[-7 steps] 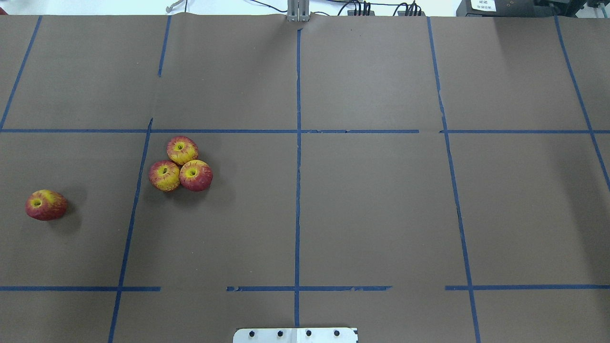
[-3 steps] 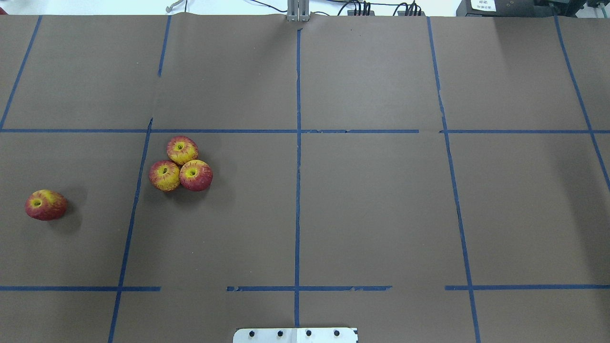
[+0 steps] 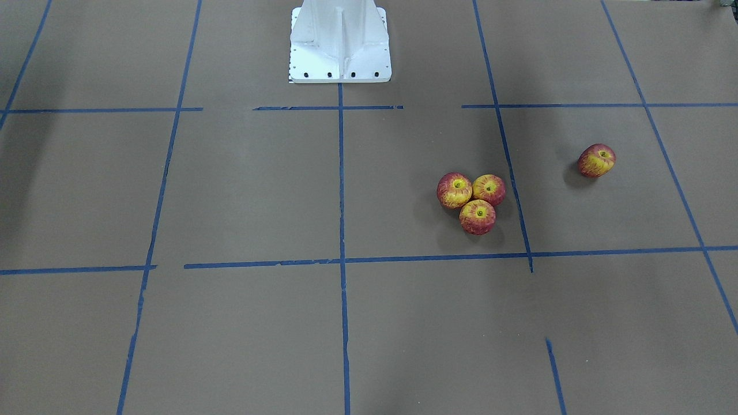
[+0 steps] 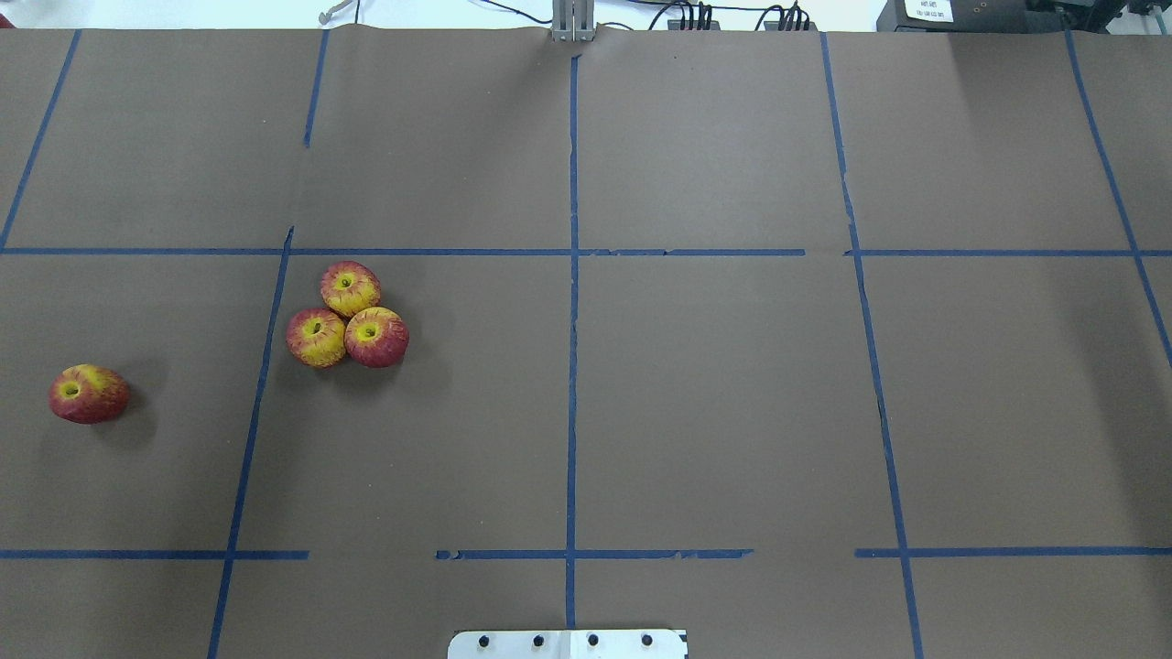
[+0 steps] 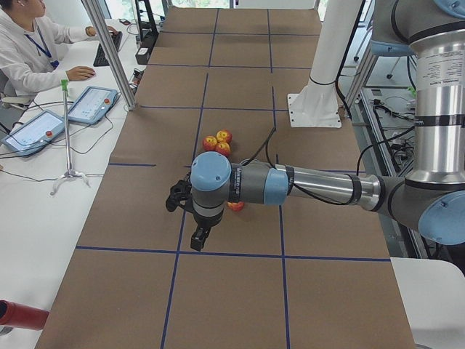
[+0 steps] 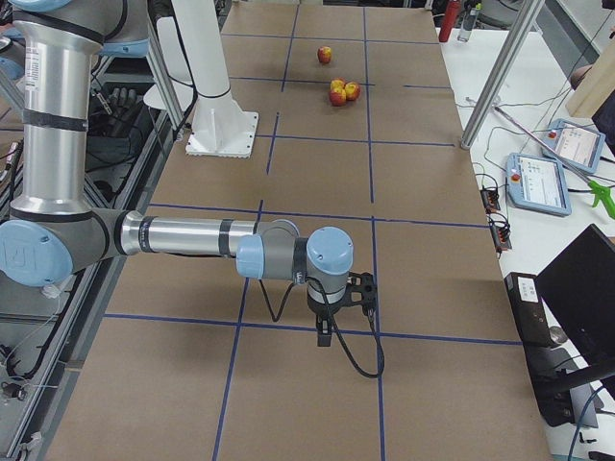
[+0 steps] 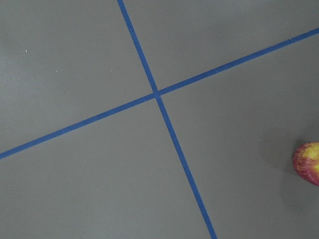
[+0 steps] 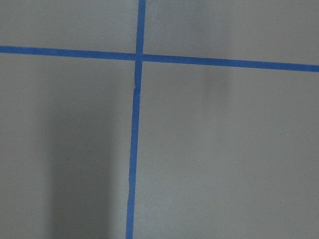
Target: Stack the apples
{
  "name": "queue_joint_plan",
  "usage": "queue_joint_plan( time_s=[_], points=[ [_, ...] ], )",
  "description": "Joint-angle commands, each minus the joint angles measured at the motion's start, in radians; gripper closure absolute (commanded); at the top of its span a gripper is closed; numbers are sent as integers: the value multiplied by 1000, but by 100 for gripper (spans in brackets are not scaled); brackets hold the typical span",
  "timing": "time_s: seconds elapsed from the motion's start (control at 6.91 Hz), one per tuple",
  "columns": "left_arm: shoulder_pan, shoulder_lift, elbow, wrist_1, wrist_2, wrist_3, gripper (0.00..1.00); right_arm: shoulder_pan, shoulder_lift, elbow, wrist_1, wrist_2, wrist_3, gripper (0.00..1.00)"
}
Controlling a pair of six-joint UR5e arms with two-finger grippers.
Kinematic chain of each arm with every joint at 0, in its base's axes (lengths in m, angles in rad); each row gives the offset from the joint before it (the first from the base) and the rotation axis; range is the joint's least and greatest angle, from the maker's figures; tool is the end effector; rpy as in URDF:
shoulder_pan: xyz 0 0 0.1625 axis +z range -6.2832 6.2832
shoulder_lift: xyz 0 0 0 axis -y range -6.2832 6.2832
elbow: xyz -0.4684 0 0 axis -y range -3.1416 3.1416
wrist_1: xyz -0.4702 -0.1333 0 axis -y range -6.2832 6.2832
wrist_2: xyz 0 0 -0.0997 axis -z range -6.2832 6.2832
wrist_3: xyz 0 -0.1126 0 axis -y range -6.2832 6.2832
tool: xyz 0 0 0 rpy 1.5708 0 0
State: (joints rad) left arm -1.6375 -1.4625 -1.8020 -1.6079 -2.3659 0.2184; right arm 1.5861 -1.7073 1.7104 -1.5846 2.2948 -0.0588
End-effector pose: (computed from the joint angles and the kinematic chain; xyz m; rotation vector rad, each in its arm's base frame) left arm -0.0879 -0.5223 0.6325 0.2631 0.7651 0.2070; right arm 0.0664 -0.5043 0.7105 0.0166 -0.7239 -0.0377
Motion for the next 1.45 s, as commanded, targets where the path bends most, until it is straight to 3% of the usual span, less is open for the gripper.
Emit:
queue_joint_plan(
  time_s=[0.0, 0.14, 0.43, 0.72, 1.16, 1.3],
  points=[
    [193, 31, -52, -147, 8, -361, 0, 0, 0, 0, 0, 0, -1, 0],
    [309, 34, -100, -183, 8, -525, 0, 0, 0, 0, 0, 0, 0, 0],
    [483, 39, -100, -228, 11, -725, 0, 0, 0, 0, 0, 0, -1, 0],
    [571, 56, -57, -329, 126, -845, 0, 0, 0, 0, 0, 0, -1, 0],
    [668, 51, 27, -495, 129, -932, 0, 0, 0, 0, 0, 0, -1, 0],
    [689, 51, 45, -497, 131, -927, 0, 0, 0, 0, 0, 0, 0, 0]
  ],
)
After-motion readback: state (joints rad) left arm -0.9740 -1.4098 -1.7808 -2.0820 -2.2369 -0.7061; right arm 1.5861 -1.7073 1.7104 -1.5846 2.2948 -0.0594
